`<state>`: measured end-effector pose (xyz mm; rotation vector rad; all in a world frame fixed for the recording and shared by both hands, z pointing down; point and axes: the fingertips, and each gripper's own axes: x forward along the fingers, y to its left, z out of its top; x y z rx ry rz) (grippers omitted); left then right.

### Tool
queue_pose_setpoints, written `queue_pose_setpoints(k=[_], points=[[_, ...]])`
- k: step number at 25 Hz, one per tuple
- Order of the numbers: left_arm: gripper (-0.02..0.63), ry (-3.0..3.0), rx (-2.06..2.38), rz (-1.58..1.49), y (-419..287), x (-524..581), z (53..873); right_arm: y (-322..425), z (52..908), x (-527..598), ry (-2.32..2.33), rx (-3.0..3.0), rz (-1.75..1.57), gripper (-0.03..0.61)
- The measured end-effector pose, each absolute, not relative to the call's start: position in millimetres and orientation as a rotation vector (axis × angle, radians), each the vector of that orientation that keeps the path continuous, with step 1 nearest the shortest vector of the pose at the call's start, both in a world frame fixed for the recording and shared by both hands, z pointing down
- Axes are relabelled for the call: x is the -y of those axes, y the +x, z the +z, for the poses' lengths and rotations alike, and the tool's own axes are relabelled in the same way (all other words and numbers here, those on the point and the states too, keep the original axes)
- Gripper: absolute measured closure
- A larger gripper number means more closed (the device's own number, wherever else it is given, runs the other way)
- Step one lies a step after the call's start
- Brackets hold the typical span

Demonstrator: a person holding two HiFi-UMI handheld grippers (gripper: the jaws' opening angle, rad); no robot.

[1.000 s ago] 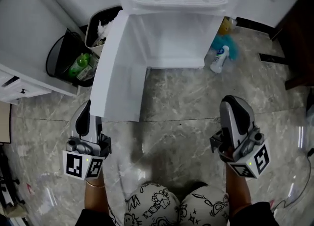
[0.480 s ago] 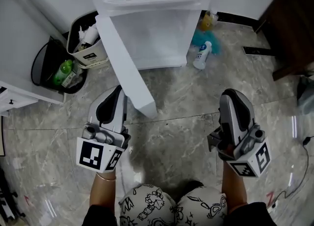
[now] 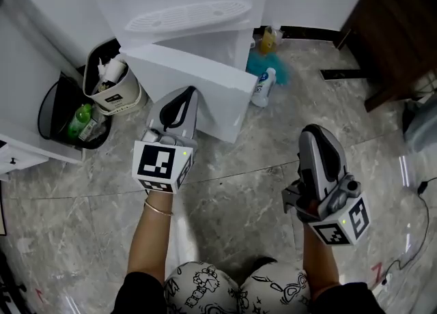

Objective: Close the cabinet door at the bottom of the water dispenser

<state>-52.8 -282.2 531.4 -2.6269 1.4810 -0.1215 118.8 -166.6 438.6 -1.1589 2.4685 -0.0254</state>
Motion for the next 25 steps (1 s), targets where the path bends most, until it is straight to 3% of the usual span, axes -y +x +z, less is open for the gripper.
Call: queue_pose_setpoints(k=[14,25], points=[[0.612,-2.669,-1.597,-0.111,-25.5,369.5,533.0,124.5,444.9,178.7,-1.164,-2.448,-0.075,0.561],[0.612,-2.687,-1.618,-0.144,-36.6,374.9,547.9,122.5,450.8,187.3,-1.165,-2.449,-0.082,0.56]])
